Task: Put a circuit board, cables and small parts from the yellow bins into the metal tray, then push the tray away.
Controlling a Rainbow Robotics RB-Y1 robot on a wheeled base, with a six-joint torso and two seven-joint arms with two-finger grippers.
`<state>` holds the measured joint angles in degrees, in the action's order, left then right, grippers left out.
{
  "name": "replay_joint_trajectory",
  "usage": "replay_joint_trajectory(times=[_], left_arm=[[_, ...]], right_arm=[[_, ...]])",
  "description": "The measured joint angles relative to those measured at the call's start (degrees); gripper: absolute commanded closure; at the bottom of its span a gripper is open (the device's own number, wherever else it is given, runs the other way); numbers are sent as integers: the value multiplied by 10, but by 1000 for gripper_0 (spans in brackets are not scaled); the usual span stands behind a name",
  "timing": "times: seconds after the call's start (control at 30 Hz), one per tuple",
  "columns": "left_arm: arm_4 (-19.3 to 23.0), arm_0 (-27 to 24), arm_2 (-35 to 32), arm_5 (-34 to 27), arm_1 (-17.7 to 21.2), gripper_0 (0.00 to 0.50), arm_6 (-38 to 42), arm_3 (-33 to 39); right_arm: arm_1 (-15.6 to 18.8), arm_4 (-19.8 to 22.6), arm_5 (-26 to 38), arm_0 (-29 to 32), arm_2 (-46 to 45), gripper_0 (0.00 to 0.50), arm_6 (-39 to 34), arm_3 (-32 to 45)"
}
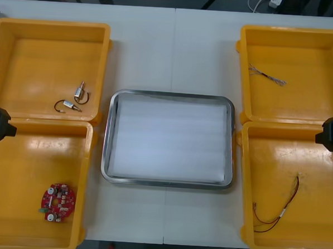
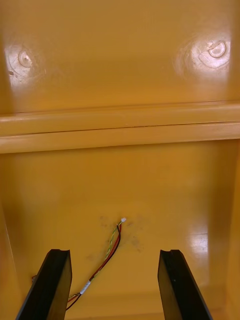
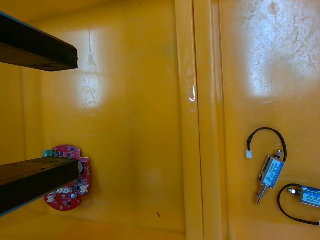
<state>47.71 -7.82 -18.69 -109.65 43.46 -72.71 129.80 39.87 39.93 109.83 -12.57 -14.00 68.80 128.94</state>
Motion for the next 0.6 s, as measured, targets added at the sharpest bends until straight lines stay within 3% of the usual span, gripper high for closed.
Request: replay_joint_trajectory(times=[0.6], left_arm=[[13, 23, 1, 0, -1, 0, 0, 0]], right_arm=[[0, 0, 0, 0, 0, 0, 0, 11]])
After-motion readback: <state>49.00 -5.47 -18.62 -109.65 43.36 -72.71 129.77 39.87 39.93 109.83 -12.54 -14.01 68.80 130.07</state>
